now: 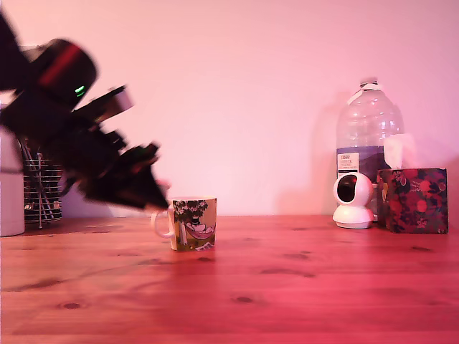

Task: Pick up the coffee capsules from the table one by one and drop them inside the nearest coffee cup

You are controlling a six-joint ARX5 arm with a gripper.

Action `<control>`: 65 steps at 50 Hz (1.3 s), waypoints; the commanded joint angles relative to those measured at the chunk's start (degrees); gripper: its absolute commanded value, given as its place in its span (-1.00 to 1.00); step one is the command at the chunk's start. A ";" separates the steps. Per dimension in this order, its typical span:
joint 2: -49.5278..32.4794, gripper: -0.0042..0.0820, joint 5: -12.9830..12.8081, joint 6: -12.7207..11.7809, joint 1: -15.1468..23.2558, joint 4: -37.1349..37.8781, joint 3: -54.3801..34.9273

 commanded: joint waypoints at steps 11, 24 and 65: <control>-0.42 -0.40 -2.47 0.98 -0.07 -6.12 7.23; 0.90 -0.40 -3.96 1.90 -0.07 -9.75 11.93; 18.75 -0.40 -4.42 4.92 -0.09 -21.66 33.73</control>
